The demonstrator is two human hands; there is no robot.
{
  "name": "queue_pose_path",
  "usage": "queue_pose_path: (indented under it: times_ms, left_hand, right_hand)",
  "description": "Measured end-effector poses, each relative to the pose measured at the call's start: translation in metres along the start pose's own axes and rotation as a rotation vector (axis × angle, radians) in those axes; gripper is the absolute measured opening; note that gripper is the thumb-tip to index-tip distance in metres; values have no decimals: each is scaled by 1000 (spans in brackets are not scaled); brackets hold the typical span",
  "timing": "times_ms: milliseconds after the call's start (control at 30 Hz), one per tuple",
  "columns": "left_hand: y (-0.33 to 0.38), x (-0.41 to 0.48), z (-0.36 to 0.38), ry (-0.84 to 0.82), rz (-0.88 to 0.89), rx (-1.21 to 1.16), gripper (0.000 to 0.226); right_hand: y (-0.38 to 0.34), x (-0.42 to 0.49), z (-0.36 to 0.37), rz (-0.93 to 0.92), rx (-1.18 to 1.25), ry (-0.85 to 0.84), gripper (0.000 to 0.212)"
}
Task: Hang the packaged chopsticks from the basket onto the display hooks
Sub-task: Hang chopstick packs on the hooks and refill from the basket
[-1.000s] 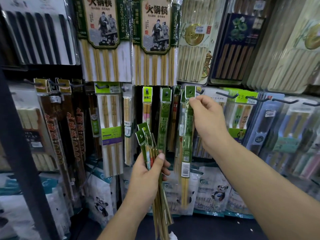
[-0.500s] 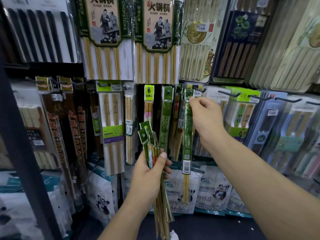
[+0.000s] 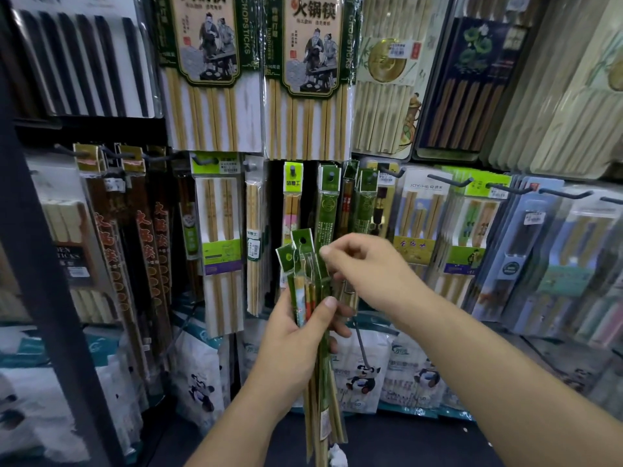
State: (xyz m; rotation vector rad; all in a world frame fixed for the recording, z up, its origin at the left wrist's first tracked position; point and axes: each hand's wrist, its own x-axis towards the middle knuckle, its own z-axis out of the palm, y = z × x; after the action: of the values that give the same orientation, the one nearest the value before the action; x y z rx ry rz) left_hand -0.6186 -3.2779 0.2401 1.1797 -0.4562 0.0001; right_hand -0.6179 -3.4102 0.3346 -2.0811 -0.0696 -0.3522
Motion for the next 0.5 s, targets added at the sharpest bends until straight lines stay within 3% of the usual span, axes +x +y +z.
queue_pose_path:
  times_ms: [167,300,433,500]
  left_hand:
    - [2,0,2,46,-27,-98,32]
    - [1,1,0,72,-73,-144,21]
    - [-2,3,-3,162,-105,-120,8]
    - [-3,5,-4,184,-124,-133,14]
  right_hand:
    - [5,-9,0,-16,135,-181,31]
    - [7,-6,-4,-66,-5,-27,33]
    - [-3,10,-22,-47,61,165,33]
    - [-11,23,-32,-56,124,257,29]
